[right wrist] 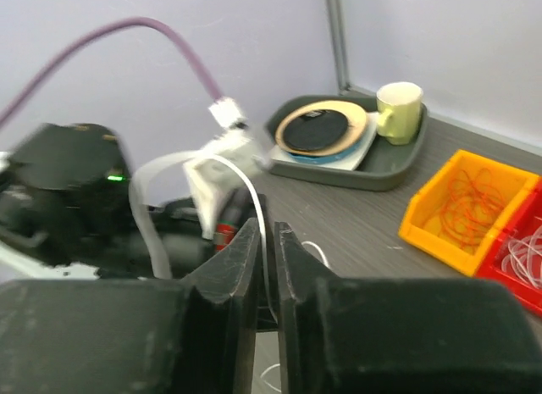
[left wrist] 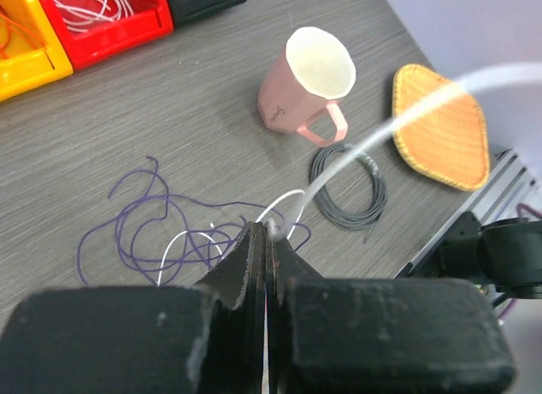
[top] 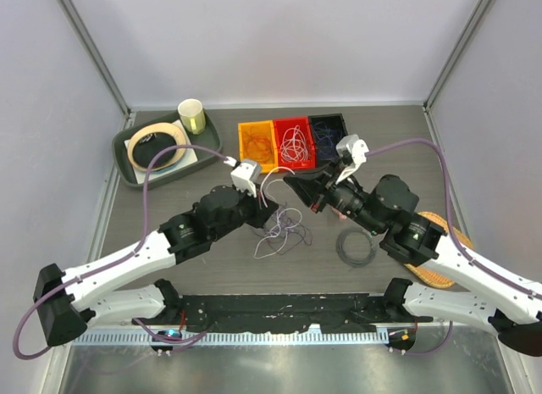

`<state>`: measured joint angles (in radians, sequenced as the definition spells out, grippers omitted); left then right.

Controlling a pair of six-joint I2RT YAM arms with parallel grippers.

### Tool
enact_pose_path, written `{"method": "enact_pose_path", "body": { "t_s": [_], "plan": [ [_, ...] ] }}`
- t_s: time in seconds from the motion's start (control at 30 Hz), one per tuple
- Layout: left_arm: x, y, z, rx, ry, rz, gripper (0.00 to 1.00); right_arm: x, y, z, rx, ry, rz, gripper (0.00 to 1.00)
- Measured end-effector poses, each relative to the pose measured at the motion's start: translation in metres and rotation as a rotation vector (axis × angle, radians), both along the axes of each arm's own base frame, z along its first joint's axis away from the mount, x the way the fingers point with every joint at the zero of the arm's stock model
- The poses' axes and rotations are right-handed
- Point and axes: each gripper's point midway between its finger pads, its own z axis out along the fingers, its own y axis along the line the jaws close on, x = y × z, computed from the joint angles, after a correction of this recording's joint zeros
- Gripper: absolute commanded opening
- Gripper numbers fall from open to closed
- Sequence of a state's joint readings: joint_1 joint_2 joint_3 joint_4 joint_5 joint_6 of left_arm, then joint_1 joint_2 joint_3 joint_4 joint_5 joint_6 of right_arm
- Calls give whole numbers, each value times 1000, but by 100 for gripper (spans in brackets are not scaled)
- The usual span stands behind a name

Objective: Untangle the cables
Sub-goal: Untie the cable.

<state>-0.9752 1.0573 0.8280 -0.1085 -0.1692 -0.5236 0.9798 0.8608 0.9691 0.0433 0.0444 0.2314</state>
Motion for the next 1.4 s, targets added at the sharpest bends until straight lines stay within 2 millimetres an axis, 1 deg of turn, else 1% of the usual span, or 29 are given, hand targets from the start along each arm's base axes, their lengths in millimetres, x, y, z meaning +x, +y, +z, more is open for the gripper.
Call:
{"method": "enact_pose_path", "body": {
  "t_s": [0.03, 0.07, 0.1, 0.17, 0.2, 0.27, 0.3, 0.4, 0.53, 0.57, 0.63, 0.73, 0.77, 0.87, 0.93, 1.07, 1.13, 1.2, 1.27, 1.37, 1.4],
  "plan": [
    [-1, 2, 6, -17, -7, 4, 0, 5, 1, -3, -9, 9, -21, 43],
    [-2, 4, 13, -40, -12, 9, 0, 12, 1, -6, -22, 20, -50, 47],
    [-4, 7, 21, -64, -21, 15, 0, 19, 2, -12, -43, 35, -81, 60],
    [-6, 13, 39, -119, -38, 34, 0, 35, 4, -25, -88, 72, -153, 74],
    [-7, 17, 46, -140, -46, 43, 0, 41, 4, -32, -110, 92, -181, 82],
    [-8, 27, 63, -193, -69, 79, 0, 49, 2, -51, -157, 133, -227, 89],
    [-8, 33, 69, -210, -79, 99, 0, 50, 0, -61, -174, 152, -245, 91],
    [-4, 51, 89, -243, -115, 174, 0, 46, -12, -94, -198, 200, -270, 92],
    [1, 69, 117, -281, -156, 254, 0, 25, -31, -149, -224, 226, -235, 91],
    [2, 72, 123, -290, -164, 268, 0, 18, -31, -160, -226, 220, -199, 90],
    [1, 76, 132, -305, -175, 278, 0, 6, -30, -177, -229, 190, -130, 89],
    [-1, 80, 138, -318, -183, 278, 0, -8, -22, -198, -274, 121, -21, 84],
    [-3, 82, 138, -316, -182, 278, 0, -10, -19, -202, -292, 98, 8, 82],
    [-6, 87, 139, -324, -180, 279, 0, -13, -7, -205, -312, 41, 72, 82],
    [-10, 91, 136, -343, -173, 280, 0, -14, 4, -207, -317, 10, 114, 80],
    [-13, 95, 125, -355, -151, 286, 0, -16, 28, -225, -334, 15, 207, 78],
    [-14, 95, 125, -366, -140, 289, 0, -19, 39, -232, -328, 22, 247, 78],
    [-14, 95, 125, -375, -131, 291, 0, -23, 51, -235, -310, 17, 292, 78],
    [-14, 96, 124, -381, -121, 300, 0, -28, 61, -234, -284, -2, 329, 78],
    [-13, 97, 121, -380, -108, 314, 0, -34, 74, -234, -262, -26, 365, 72],
    [-13, 97, 120, -379, -104, 317, 0, -35, 78, -235, -258, -32, 371, 69]
  ]
}}
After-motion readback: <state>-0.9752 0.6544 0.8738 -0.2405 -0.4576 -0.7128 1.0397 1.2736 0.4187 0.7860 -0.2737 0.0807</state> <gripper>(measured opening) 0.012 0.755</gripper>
